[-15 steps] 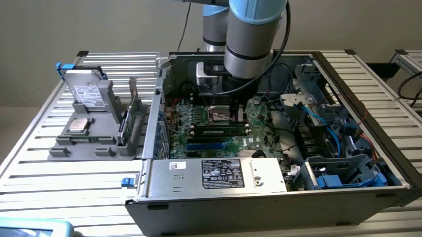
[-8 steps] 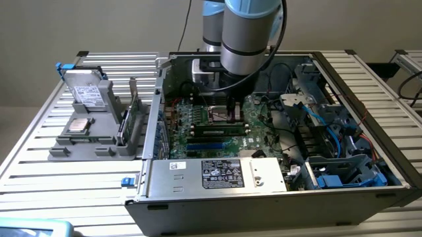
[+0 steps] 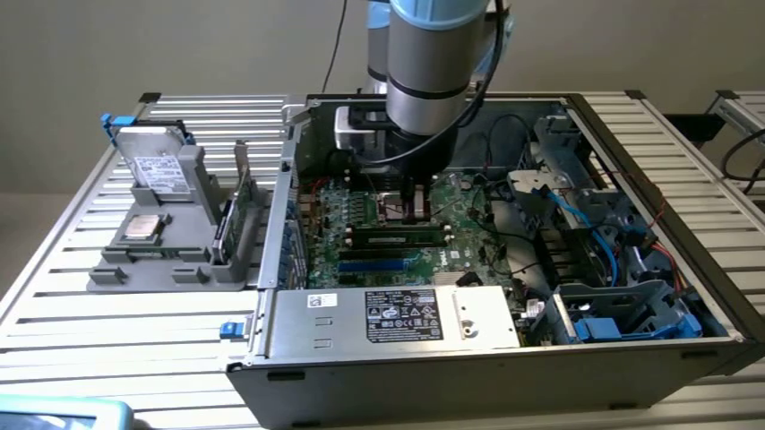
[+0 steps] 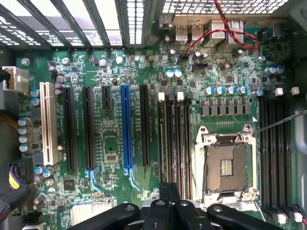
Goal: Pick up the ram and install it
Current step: 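Press down the ram until it locks into place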
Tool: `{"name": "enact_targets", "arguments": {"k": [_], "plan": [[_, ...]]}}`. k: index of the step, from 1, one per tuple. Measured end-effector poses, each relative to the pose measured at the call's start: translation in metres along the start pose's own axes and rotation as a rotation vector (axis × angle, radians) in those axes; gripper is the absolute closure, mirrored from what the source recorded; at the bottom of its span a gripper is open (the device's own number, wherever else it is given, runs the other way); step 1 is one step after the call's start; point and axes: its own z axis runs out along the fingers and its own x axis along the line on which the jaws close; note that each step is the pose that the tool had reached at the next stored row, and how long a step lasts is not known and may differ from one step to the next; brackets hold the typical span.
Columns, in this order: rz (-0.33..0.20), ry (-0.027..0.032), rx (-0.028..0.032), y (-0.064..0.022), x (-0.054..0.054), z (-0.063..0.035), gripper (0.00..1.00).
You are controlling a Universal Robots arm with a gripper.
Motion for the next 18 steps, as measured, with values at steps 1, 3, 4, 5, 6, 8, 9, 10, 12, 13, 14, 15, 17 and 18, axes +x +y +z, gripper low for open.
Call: {"name": "enact_targets", "arguments": {"k": [1, 3, 4, 5, 6, 8, 9, 10, 12, 13, 14, 15, 17, 18], "plan": [[0.0, 0.0, 0.0, 0.003, 0.0, 0.0, 0.89], [0.0, 0.0003, 0.0, 0.0095, 0.0, -0.0002, 0.89], [0.0, 0.0002, 0.0, 0.0131, 0.0, -0.0002, 0.89], [0.0, 0.0003, 0.0, 0.0169, 0.0, -0.0002, 0.89], [0.0, 0.0003, 0.0, 0.021, 0.0, -0.0001, 0.89], [0.0, -0.0002, 0.0, 0.0241, 0.0, 0.0013, 0.89], [0.0, -0.0031, 0.0, 0.0241, 0.0, 0.0025, 0.89], [0.0, -0.0065, 0.0, 0.0242, 0.0, 0.0035, 0.89], [0.0, -0.0131, 0.0003, 0.0242, 0.0, 0.0059, 0.89], [0.0, -0.0156, 0.0006, 0.0242, 0.001, 0.007, 0.89], [0.0, -0.0168, 0.0009, 0.0243, 0.001, 0.0077, 0.89], [0.0, -0.018, 0.0014, 0.0246, 0.001, 0.0084, 0.89], [0.0, -0.0203, 0.0035, 0.0255, 0.001, 0.0094, 0.89], [0.0, -0.0212, 0.0052, 0.0262, 0.001, 0.0099, 0.89]]}}
